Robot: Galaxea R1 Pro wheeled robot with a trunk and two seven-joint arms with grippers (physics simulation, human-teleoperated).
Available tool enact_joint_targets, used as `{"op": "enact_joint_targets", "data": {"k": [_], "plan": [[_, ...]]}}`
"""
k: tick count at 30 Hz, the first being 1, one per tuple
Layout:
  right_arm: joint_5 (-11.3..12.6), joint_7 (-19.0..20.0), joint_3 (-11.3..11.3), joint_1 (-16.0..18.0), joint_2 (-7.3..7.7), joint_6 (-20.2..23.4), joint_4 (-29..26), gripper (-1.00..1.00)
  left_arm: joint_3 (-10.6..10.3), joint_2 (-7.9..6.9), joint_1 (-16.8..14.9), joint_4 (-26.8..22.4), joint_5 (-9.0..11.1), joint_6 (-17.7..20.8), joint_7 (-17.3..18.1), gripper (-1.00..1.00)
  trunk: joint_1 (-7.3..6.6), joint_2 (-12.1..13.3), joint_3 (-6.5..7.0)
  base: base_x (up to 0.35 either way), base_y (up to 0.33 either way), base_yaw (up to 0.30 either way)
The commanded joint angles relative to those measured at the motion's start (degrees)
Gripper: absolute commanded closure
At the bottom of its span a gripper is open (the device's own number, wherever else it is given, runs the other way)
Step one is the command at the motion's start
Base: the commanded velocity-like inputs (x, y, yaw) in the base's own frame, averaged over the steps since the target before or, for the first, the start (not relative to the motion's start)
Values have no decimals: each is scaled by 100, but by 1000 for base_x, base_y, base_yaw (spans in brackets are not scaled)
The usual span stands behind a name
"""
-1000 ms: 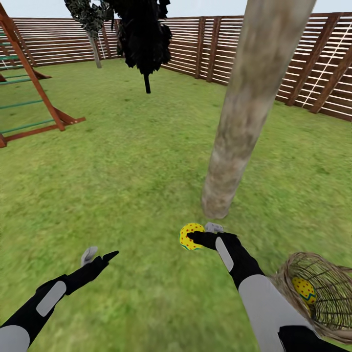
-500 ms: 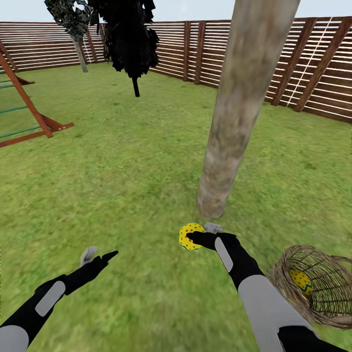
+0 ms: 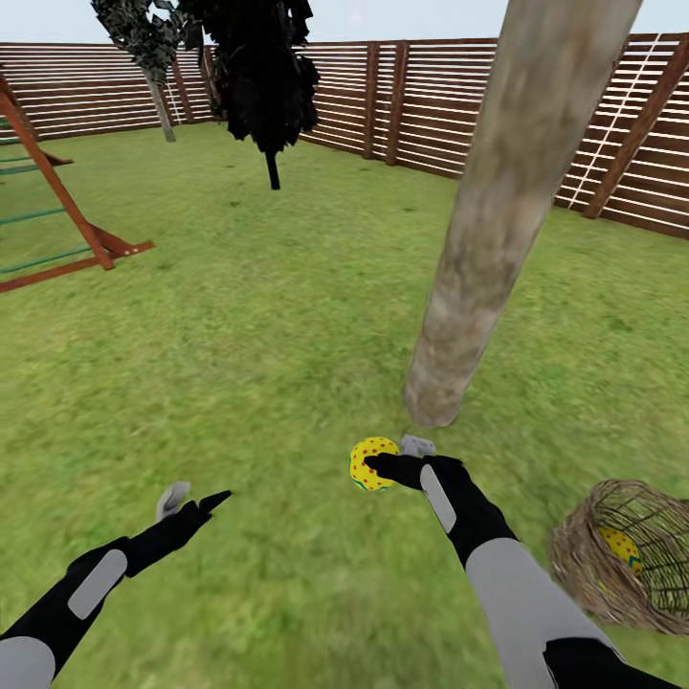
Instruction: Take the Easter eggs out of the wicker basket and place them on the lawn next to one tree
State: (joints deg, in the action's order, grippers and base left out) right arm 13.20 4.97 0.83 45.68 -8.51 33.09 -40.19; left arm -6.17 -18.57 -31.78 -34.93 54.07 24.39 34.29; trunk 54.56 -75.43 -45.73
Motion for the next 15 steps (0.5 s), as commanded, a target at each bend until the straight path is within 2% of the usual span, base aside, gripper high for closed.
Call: {"op": "enact_joint_targets", "data": {"k": [1, 15], "plan": [[6, 15, 7, 2, -2, 31, -7, 100, -25, -6, -4, 0, 60, 31, -1, -100, 0, -3, -4, 0, 294, -107], [7, 20, 13, 2, -1, 30, -15, 100, -29, -6, -4, -5, 60, 31, 1, -100, 0, -3, -4, 0, 294, -242]]}}
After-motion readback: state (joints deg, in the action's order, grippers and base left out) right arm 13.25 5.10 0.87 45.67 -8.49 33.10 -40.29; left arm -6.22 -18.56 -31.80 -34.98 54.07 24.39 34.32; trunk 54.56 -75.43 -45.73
